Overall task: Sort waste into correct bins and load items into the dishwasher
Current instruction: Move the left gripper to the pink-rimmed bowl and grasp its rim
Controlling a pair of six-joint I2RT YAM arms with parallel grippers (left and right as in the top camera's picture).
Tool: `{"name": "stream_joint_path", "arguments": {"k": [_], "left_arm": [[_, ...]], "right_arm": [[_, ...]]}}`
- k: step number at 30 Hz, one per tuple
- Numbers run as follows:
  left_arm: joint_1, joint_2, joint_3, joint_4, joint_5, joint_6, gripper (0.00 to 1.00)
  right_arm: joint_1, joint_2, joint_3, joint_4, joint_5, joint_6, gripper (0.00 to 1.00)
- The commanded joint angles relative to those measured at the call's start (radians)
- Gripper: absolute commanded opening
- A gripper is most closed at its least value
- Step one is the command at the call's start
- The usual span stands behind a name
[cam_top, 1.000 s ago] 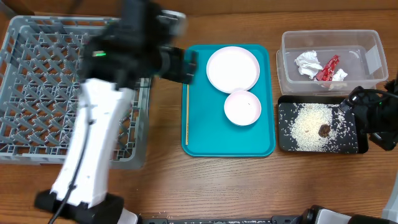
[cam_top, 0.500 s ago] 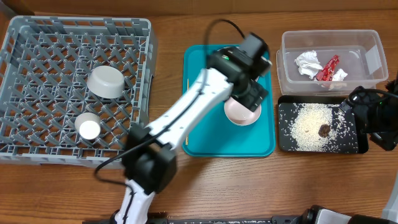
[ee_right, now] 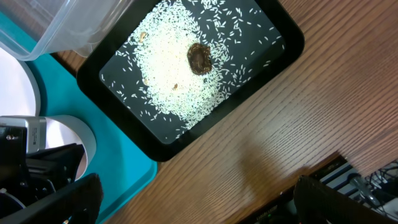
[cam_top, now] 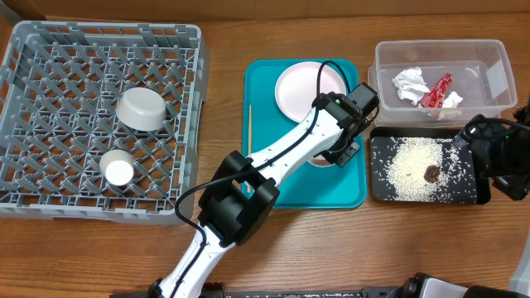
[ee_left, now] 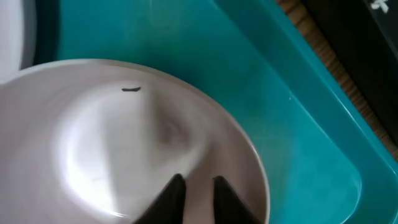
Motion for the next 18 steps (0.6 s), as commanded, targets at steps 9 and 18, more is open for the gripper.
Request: {"name": "stream_joint_path", "arguments": {"k": [9,18], "left_arm": [[-0.002,-0.033,0.104,-0.087,-0.016,0.005,0.50],[-0.022,-0.046,0.179,-0.110,0.114,0.004,0.53]], "right_arm": [[0.004,-0.005,0.007,0.006,0.012,0.005,1.00],[0.004,-0.005,0.007,0.006,0.012,0.005,1.00]]}}
